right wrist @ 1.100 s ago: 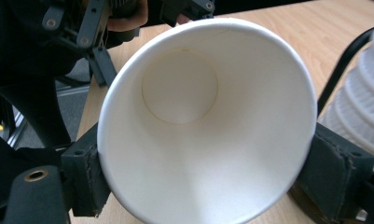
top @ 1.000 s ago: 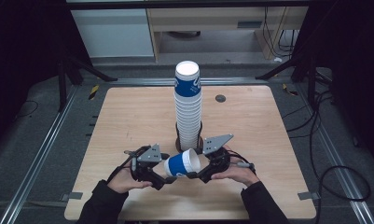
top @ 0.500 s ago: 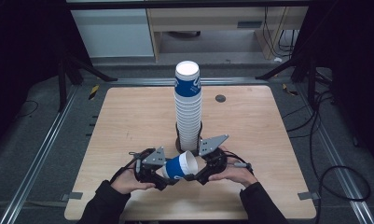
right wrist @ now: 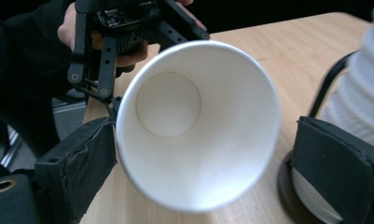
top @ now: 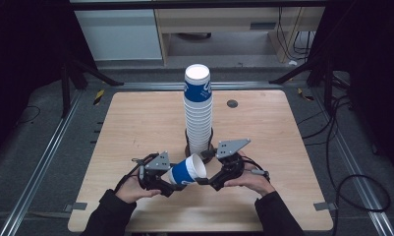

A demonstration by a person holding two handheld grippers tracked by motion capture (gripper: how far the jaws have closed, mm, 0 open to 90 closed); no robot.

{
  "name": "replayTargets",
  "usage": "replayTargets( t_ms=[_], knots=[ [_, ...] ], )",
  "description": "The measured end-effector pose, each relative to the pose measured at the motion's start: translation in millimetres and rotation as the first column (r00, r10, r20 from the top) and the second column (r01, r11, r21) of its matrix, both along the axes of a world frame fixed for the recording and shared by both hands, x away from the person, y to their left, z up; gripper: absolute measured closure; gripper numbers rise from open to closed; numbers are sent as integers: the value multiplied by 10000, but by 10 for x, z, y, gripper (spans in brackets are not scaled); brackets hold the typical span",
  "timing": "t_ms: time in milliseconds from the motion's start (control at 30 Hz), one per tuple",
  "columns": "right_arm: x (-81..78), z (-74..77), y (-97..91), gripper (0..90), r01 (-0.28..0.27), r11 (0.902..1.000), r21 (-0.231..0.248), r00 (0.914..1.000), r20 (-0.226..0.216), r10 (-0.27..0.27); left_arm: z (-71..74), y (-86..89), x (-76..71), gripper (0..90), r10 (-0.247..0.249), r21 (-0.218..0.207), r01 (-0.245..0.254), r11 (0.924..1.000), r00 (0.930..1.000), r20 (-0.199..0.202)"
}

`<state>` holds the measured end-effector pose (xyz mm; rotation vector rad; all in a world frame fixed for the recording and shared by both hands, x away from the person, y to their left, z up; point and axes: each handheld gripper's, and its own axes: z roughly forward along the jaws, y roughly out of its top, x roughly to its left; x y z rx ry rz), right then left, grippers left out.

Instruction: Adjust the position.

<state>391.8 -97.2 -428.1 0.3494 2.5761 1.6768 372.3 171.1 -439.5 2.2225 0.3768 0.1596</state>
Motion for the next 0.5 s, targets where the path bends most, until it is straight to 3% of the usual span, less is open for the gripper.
replayTargets(
  t_ms=[167,400,500],
  knots=[
    [15,43,-96,61,398,9987,322,9992,50,-400,66,108,21,272,380,-815,-366,9960,9992,149],
    [28,51,-141,65,577,9940,928,9983,-140,-566,149,161,0,272,590,-2080,-499,9768,9975,379],
    [19,61,-127,69,452,9923,1151,9988,-217,-430,158,132,-14,272,563,-2230,-453,9738,9975,434]
  ],
)
